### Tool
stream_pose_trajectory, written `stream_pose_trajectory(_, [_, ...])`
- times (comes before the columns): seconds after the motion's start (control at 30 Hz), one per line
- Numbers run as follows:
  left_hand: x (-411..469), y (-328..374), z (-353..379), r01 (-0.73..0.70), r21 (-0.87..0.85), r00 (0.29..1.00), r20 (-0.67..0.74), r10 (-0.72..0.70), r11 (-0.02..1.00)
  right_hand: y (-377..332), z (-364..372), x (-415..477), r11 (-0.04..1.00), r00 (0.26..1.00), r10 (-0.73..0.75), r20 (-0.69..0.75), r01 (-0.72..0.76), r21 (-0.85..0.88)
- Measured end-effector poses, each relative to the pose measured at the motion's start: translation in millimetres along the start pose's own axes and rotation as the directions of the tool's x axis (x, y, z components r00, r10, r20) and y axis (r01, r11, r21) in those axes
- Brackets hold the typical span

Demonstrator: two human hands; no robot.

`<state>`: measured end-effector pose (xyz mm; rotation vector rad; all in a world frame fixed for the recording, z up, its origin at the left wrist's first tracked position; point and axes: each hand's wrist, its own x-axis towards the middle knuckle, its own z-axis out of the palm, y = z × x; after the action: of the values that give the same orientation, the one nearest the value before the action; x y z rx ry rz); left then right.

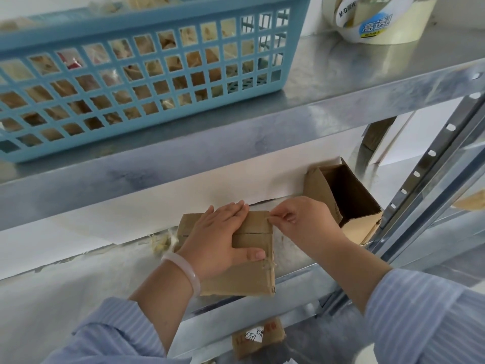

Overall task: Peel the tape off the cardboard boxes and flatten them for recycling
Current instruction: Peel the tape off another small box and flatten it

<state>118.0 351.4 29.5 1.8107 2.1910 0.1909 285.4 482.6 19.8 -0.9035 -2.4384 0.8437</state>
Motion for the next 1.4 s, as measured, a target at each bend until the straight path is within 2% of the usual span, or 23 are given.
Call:
stream_pose_trajectory(0.1, [0.2,1.0,-0.7,0.0,0.012,1.0,0.005,0.0,1.0,-1.7,4.6,-1.9,0.992,0.997,-0.081,-0.014,0.08,-0.098])
stream_pose_trajectory(0.2, [0.3,1.3,-1.3,0.002,0.02,1.0,0.011,-0.002,1.0,-0.2,1.8,-2.6,0.993,0.993,-0.114,-0.012,0.114,-0.001])
stream_pose_trajectory(0.27, [-0.1,1.2,-1.3,0.003,0.021,1.0,0.014,-0.003,1.0,2.2,-1.1,-3.4,0.997,0.998,-0.034,0.057,0.03,0.064])
stream_pose_trajectory(0.33, [-0.4,1.4,-0.9,0.0,0.028,1.0,0.015,-0.001,1.0,3.8,-3.6,-2.0,0.967,0.99,0.067,0.123,-0.094,0.235])
stream_pose_trajectory(0.4, [-0.3,1.9,-1.3,-0.003,0.038,1.0,0.017,0.002,0.999,2.2,-6.2,0.6,0.834,0.97,0.161,0.182,-0.233,0.501])
stream_pose_trajectory(0.47, [-0.1,2.2,-1.6,-0.001,0.043,1.0,0.02,0.0,0.999,-1.7,-6.7,3.5,0.722,0.945,0.255,0.205,-0.327,0.61])
stream_pose_trajectory(0.5, [-0.1,2.1,-1.6,0.001,0.044,1.0,0.02,-0.002,0.999,-2.4,-4.8,5.6,0.737,0.94,0.291,0.179,-0.34,0.584])
stream_pose_trajectory(0.57, [-0.5,1.5,-1.2,0.004,0.042,1.0,0.019,-0.004,0.999,-3.8,-0.4,8.4,0.859,0.947,0.313,0.076,-0.316,0.402])
stream_pose_trajectory(0.67, [-0.3,0.7,0.0,0.009,0.036,1.0,0.018,-0.01,0.999,-4.3,0.1,5.5,0.973,0.983,0.186,-0.001,-0.184,0.138])
stream_pose_trajectory(0.77, [0.7,-0.7,0.8,0.016,0.032,1.0,0.015,-0.017,0.999,-2.9,-0.9,-0.6,1.0,1.0,0.009,0.018,-0.009,0.0])
stream_pose_trajectory(0.9, [1.4,-0.9,0.9,0.016,0.039,1.0,0.018,-0.017,0.999,-3.5,2.8,-0.1,0.992,0.997,-0.043,0.066,0.05,-0.113])
stream_pose_trajectory(1.0, [2.1,0.1,0.1,0.025,0.044,1.0,0.014,-0.025,0.999,-3.9,2.0,0.4,0.997,0.991,-0.019,0.132,0.029,-0.075])
stream_pose_trajectory(1.1, [2.8,0.6,-0.3,0.029,0.05,0.999,0.016,-0.029,0.998,1.7,-0.4,1.3,0.969,0.955,0.136,0.263,-0.183,0.165])
stream_pose_trajectory(1.17, [3.1,1.1,-0.3,0.029,0.053,0.999,0.019,-0.03,0.998,3.1,-1.6,2.0,0.848,0.916,0.208,0.345,-0.344,0.404])
stream_pose_trajectory(1.27, [4.1,0.7,-0.9,0.025,0.064,0.999,0.034,-0.028,0.998,2.5,-1.3,0.5,0.657,0.902,0.305,0.304,-0.431,0.619])
stream_pose_trajectory(1.3, [4.6,0.4,-0.9,0.023,0.066,0.999,0.035,-0.026,0.998,2.8,0.4,0.0,0.668,0.905,0.344,0.251,-0.424,0.612])
stream_pose_trajectory(1.33, [4.9,0.0,-0.8,0.024,0.066,0.999,0.03,-0.026,0.998,2.2,1.6,-1.3,0.722,0.912,0.363,0.193,-0.406,0.56])
stream_pose_trajectory(1.4, [5.3,-0.7,0.2,0.034,0.064,0.999,0.007,-0.034,0.997,-1.0,5.1,-6.5,0.815,0.934,0.333,0.129,-0.355,0.458])
